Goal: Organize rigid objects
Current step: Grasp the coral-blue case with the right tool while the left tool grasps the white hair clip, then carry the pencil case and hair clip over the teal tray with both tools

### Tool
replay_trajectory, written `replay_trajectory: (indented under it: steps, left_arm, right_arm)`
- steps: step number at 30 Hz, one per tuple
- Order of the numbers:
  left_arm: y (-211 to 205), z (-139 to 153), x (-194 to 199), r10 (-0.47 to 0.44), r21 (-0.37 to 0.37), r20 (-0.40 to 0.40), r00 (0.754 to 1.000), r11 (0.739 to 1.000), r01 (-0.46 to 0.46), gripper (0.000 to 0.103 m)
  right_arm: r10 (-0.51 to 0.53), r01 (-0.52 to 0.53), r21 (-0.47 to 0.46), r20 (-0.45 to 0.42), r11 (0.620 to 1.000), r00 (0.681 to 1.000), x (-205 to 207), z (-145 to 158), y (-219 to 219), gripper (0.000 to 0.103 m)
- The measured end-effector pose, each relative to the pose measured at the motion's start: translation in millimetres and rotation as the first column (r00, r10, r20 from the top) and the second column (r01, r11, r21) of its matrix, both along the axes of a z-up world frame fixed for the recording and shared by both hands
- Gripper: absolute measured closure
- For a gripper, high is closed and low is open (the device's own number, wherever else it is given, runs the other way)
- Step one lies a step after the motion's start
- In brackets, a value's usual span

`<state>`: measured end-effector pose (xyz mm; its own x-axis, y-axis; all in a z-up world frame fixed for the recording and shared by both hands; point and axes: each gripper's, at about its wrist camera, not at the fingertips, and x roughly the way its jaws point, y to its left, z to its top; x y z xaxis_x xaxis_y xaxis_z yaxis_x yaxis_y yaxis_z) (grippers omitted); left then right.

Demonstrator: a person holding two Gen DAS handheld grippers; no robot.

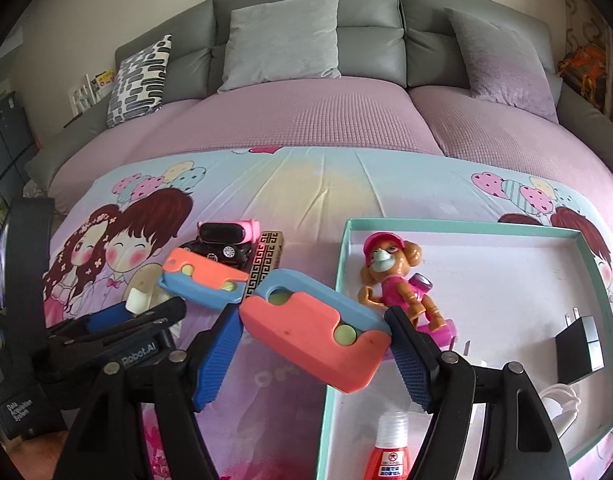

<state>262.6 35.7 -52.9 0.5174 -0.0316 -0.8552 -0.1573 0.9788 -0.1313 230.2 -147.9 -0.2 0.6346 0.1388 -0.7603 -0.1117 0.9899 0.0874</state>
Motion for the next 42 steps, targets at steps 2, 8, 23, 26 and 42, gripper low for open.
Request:
replay_trajectory:
  steps: [2,8,23,26,42]
  left_arm:
    - [-2.5,0.9,-0.5,-0.009,0.017,0.003,1.000,1.000,0.009,0.056]
    - [-1.9,7.5,-4.8,-0.008,0.042,0.010,1.000,0.999,0.007,0.057]
    - [-24.2,85.4,-30.7,-0.085,0.015,0.234,0.968,0.996,0.084,0.056]
    - [-41.7,93.8,-32.3,-0.127,0.011,0.267,0.955,0.992,0.129,0.056]
    - [-117.1,88.4,-26.7,-0.265,0.016,0.245,0.933,0.963,0.270,0.056]
  right_arm:
    - [-0.004,0.004,0.008,-0.004,1.000,1.000,0.5,-0.6,-1.7,0.028]
    - [-0.008,0.008,0.025,-0.005,1.000,1.000,0.3,-0.1,-6.2,0.028]
    - [-0.054,0.050,0.056,0.073,0.997,0.996,-10.1,28.9,-34.5,0.028]
    - [-0.082,0.078,0.047,0.079,0.996,0.994,-10.6,31.6,-48.0,0.028]
    - [-0.287,0.288,-0.009,0.062,0.958,0.956,-13.0,29.4,-136.7,0.028]
